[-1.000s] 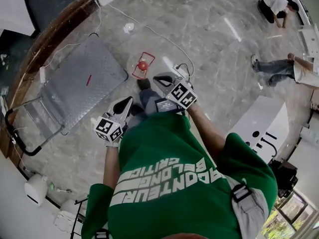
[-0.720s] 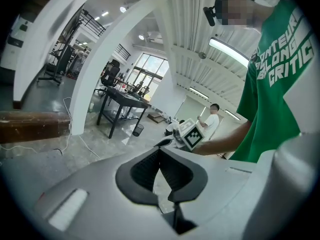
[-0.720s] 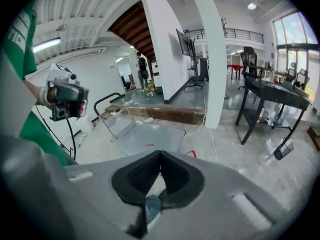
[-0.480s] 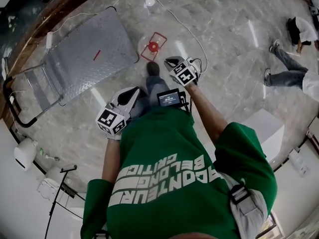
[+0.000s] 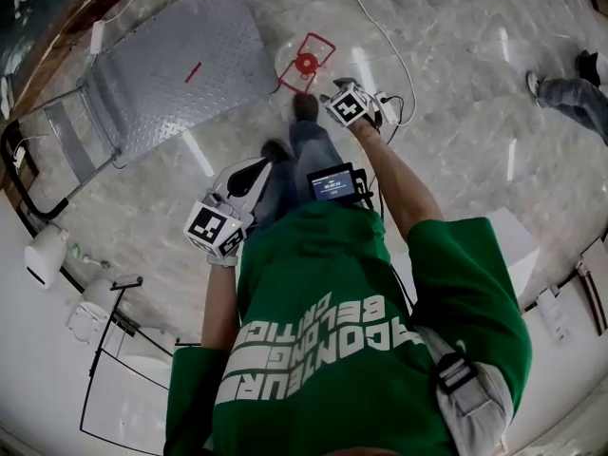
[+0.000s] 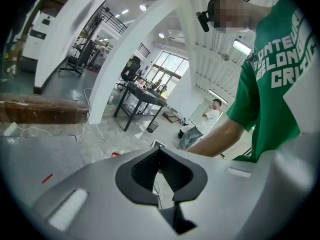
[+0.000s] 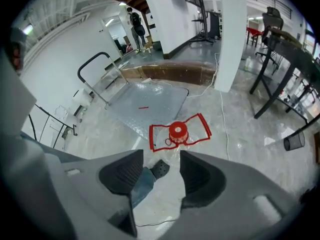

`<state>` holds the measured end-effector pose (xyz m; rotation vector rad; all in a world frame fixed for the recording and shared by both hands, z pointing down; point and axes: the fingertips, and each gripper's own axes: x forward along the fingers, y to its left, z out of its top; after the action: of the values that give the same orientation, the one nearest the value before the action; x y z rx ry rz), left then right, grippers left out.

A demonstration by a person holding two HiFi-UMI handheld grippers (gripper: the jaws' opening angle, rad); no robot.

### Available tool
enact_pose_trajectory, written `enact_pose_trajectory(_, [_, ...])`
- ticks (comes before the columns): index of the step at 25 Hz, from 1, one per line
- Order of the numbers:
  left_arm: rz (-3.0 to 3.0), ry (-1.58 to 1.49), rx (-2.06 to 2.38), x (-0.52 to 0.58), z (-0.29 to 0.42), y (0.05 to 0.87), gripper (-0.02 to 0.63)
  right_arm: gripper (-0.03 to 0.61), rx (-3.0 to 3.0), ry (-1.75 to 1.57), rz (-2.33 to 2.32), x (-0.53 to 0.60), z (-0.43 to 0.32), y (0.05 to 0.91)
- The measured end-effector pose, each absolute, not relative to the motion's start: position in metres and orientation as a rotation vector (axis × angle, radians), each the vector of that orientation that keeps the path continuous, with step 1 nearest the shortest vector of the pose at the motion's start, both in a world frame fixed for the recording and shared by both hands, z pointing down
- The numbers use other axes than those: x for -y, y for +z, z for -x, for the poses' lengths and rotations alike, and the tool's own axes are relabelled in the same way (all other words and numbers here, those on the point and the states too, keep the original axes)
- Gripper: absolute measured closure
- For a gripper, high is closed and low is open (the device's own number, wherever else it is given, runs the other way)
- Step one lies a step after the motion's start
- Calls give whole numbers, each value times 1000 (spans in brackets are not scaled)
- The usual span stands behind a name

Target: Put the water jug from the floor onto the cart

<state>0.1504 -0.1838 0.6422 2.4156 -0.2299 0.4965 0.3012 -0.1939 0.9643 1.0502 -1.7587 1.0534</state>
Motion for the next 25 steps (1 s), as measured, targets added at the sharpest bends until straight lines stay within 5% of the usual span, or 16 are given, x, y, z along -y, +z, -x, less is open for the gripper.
enact_pose_trajectory(18, [-2198,553,390,182,-135,688,604,122,1676,1052,-1023,231,-296,1085])
enact_pose_trajectory(25, [-2156,558,409,181,-144,695,604,115,1646,1027,-959,229,-285,1114])
